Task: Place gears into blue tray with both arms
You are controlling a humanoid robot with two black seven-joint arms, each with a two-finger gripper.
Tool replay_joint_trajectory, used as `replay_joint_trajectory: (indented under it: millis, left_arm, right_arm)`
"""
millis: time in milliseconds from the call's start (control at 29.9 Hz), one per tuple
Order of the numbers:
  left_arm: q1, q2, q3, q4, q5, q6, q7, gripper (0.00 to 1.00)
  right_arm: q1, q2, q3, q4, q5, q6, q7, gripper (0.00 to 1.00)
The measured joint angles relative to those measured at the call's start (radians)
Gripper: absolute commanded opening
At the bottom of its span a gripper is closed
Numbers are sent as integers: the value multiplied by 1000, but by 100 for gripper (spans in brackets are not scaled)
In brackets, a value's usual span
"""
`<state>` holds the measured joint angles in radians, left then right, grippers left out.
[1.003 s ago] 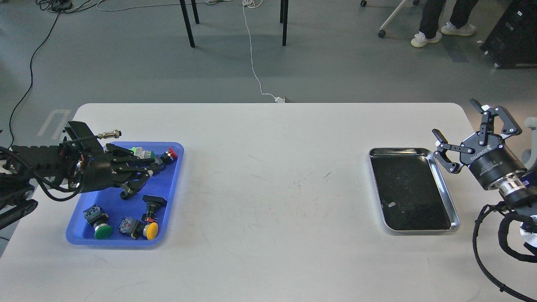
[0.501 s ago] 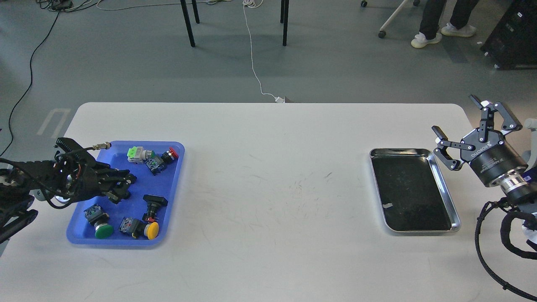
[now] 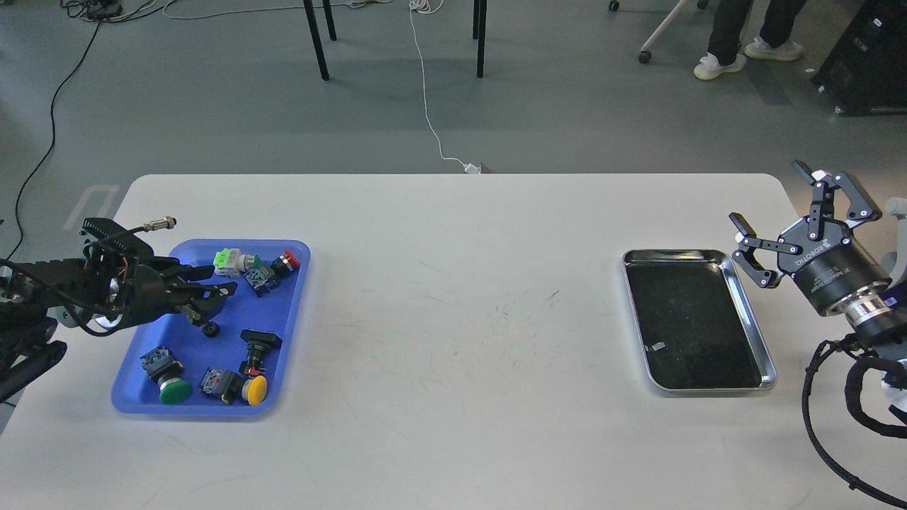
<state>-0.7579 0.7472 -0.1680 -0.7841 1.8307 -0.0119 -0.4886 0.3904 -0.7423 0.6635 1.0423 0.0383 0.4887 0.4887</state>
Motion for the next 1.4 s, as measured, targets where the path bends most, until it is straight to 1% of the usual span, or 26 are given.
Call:
replay_joint_trajectory:
  millis: [67,167,368,468,568,668,735,769,902,969,1036,1136,1203,1303,1404]
  left_arm:
    - [-36,3,1,-2,-114,-12,0,94]
    - [-92,11,-1,-3,-275,-40,0,97]
    - [-222,22,-10,-6,-760,-61,0,98]
    - [-269,-3,-19,-6,-1027,-63,0,98]
    - [-288,-46,-38,-6,-1254,-65,0,98]
    - [-291,-85,-83,-3,-1430,-65,0,98]
    - [-291,-118,-130,2,-1527,-72,4,98]
    - [-290,-134,-156,4,-1571,-80,16,98]
    - [-270,-191,-264,8,-1727,-125,89,98]
    - [-251,-219,-315,10,-1806,-142,112,98]
    - [-228,-248,-365,15,-1882,-151,124,98]
    - [-201,-293,-413,20,-1945,-156,129,98]
    - [-179,-319,-428,24,-1959,-156,129,98]
    - [-133,-351,-458,27,-1965,-158,128,98]
    - [-55,-367,-507,10,-1963,-189,121,98]
  right_arm:
    - [7,4,2,-3,0,0,0,99]
    - [28,8,8,-9,0,0,0,99]
    - [71,25,110,-14,3,0,0,99]
    - [88,82,187,-16,3,-22,0,99]
    - [125,141,220,-33,3,-63,0,99]
    - [174,176,227,-80,8,-101,-4,99]
    - [203,215,233,-123,15,-113,-31,99]
    - [216,238,238,-147,18,-117,-50,99]
    - [261,306,273,-235,23,-123,-129,99]
    - [273,339,300,-275,28,-125,-164,99]
    - [286,372,328,-321,48,-126,-203,99]
    - [315,410,349,-395,73,-128,-252,99]
    - [328,435,352,-443,79,-131,-263,99]
    - [345,467,354,-495,81,-136,-267,99]
    - [349,484,343,-520,81,-138,-263,99]
